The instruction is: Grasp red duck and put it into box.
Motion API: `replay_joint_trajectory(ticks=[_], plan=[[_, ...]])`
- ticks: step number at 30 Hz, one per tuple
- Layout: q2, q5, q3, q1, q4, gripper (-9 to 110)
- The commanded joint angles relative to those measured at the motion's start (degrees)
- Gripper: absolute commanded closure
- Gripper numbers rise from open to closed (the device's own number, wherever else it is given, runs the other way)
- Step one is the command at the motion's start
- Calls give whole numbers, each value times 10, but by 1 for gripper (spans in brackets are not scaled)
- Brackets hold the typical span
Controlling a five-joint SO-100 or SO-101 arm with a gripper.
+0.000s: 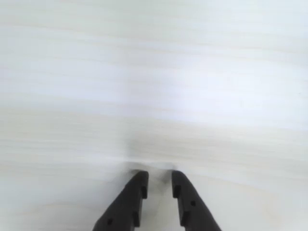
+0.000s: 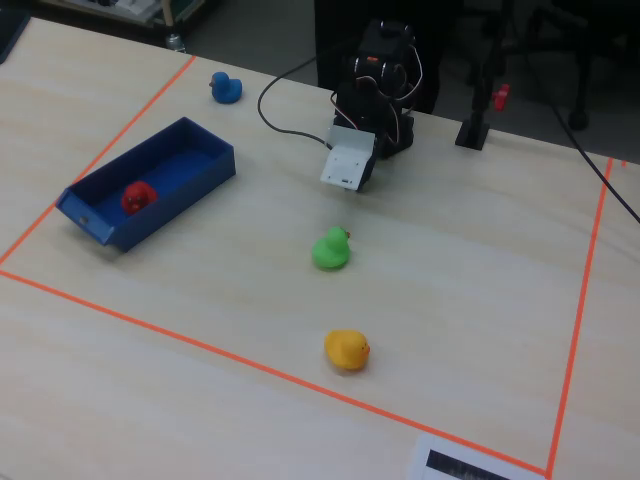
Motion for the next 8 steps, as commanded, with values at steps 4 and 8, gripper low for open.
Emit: replay_joint_trajectory(ticks=[4, 8], plan=[[-1, -4, 0, 4, 10, 97], [-1, -4, 0, 4, 10, 97]])
